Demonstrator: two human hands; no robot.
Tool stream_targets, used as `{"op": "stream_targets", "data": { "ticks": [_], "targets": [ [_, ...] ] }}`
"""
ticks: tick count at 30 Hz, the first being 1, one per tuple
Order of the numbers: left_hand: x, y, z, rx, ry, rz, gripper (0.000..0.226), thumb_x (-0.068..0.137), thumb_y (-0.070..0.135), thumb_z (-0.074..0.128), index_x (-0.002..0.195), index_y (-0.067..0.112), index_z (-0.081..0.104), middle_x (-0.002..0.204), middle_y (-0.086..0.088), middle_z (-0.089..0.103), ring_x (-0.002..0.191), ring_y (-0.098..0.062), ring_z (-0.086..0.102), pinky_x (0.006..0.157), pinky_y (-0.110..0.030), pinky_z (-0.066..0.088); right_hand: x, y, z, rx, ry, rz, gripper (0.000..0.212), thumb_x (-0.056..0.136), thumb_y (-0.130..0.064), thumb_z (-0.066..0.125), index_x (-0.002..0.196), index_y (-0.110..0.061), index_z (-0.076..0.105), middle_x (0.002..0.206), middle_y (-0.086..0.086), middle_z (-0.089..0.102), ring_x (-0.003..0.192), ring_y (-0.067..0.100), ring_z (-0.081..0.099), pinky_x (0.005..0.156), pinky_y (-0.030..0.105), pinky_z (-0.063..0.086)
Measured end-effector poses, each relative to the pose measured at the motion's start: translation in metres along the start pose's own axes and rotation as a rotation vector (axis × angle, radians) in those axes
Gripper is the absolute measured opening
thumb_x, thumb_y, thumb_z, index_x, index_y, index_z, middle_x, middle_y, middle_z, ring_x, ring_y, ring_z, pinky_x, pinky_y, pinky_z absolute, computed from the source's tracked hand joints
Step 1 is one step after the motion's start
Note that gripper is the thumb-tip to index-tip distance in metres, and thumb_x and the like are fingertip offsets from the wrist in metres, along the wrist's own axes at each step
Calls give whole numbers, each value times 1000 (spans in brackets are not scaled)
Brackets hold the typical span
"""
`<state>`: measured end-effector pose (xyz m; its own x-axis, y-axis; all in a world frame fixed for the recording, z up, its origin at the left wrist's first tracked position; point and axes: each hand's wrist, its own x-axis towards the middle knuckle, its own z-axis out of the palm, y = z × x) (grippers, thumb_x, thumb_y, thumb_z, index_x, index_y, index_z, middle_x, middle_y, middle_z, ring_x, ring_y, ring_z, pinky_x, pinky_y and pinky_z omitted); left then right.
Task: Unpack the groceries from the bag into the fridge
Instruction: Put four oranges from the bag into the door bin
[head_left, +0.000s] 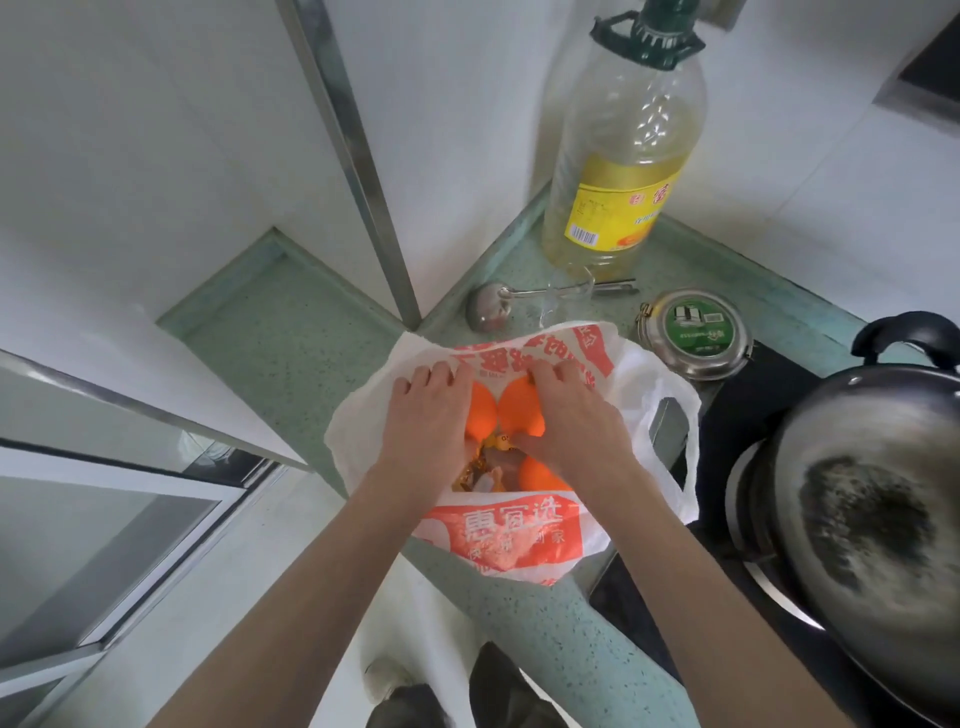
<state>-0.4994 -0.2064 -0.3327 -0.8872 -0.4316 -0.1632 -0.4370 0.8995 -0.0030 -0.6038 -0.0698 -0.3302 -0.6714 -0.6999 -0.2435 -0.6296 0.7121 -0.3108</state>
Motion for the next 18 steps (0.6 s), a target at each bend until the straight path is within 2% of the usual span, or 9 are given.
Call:
{"op": "stream_targets", "data": {
  "ticks": [4,8,12,15,18],
  "targets": [
    [-28,6,-24,-346,-6,-75,74,80,48,77,139,22,41,129,-5,50,113,-28,59,93,-40,51,-36,4,-30,155,85,49,76,76,-40,81,138,-24,40,134,2,42,108,31,62,71,36,47],
    [-60,16,-47,-575,74,-97,72,77,49,80,136,25,45,126,0,44,103,-25,62,83,-35,52,-75,5,-55,293,174,37,77,73,-45,84,136,-31,41,130,-6,39,102,25,59,73,37,51],
    [-86,19,-62,-698,184,-110,81,74,55,81,139,34,39,135,5,40,114,-20,56,88,-31,52,-100,-1,-75,401,259,15,81,74,-47,84,140,-37,39,130,-11,37,105,15,47,80,35,47],
    [-105,19,-74,-772,284,-137,85,73,56,82,142,40,33,142,10,36,121,-16,50,92,-35,56,-111,-10,-89,440,308,-32,78,76,-48,83,139,-41,38,135,-13,44,114,16,47,90,42,50],
    [-124,18,-84,-841,385,-162,87,72,51,85,140,42,32,141,17,33,124,-13,46,90,-32,56,-120,-22,-100,441,350,-86,74,76,-49,84,136,-43,39,127,-20,46,110,16,50,89,40,50]
  ]
}}
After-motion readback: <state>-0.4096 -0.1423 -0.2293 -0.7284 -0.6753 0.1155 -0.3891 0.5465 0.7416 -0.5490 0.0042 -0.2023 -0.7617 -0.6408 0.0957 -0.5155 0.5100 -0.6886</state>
